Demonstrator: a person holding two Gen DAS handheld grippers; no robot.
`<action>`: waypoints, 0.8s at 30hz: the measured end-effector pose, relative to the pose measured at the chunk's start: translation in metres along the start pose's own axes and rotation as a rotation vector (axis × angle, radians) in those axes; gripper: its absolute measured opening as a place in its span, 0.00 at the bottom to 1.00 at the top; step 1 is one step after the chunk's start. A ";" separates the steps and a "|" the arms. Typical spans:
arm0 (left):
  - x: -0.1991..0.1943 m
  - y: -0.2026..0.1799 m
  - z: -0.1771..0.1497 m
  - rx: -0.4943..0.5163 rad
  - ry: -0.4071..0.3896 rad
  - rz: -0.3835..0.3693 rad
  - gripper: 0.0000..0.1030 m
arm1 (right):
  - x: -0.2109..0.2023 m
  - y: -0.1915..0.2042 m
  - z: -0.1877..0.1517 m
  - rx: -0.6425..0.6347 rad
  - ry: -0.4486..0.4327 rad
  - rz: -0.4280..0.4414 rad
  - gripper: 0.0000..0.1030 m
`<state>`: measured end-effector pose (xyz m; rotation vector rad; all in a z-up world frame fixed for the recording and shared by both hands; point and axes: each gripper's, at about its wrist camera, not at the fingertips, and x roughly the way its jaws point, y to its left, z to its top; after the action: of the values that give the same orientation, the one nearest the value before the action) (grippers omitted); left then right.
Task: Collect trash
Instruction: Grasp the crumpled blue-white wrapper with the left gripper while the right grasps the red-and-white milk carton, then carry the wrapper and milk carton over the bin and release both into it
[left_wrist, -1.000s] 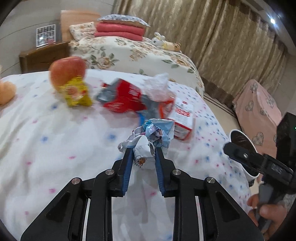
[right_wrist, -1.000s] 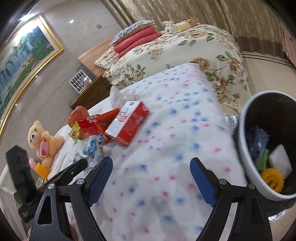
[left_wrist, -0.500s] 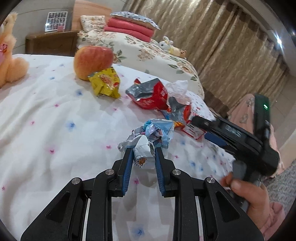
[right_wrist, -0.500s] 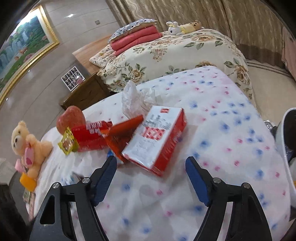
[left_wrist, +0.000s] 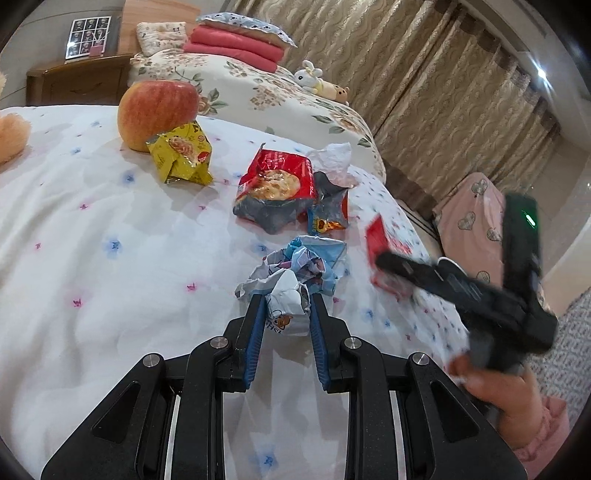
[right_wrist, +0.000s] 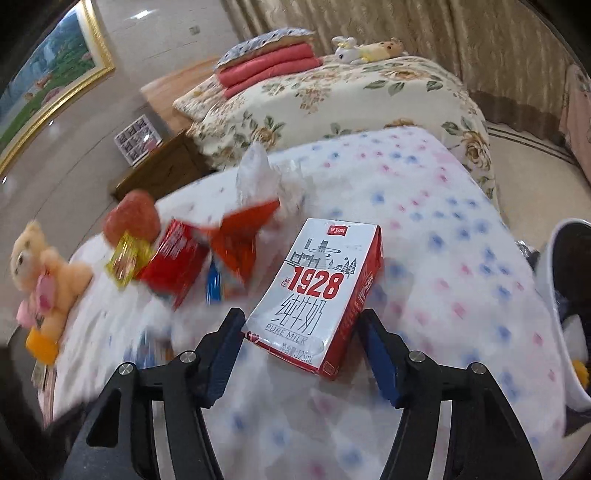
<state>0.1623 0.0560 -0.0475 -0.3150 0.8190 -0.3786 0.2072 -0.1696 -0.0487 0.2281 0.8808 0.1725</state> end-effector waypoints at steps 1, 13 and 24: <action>0.000 -0.001 0.000 0.002 0.000 0.002 0.22 | -0.006 -0.003 -0.006 -0.022 0.011 -0.017 0.63; -0.001 -0.016 -0.007 0.041 -0.016 0.104 0.22 | -0.013 -0.021 -0.010 0.060 0.001 -0.005 0.72; -0.003 -0.032 -0.021 -0.013 -0.017 0.154 0.22 | -0.025 -0.044 -0.017 0.029 -0.013 0.020 0.53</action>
<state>0.1379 0.0267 -0.0462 -0.2653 0.8235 -0.2260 0.1811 -0.2164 -0.0522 0.2652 0.8691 0.1770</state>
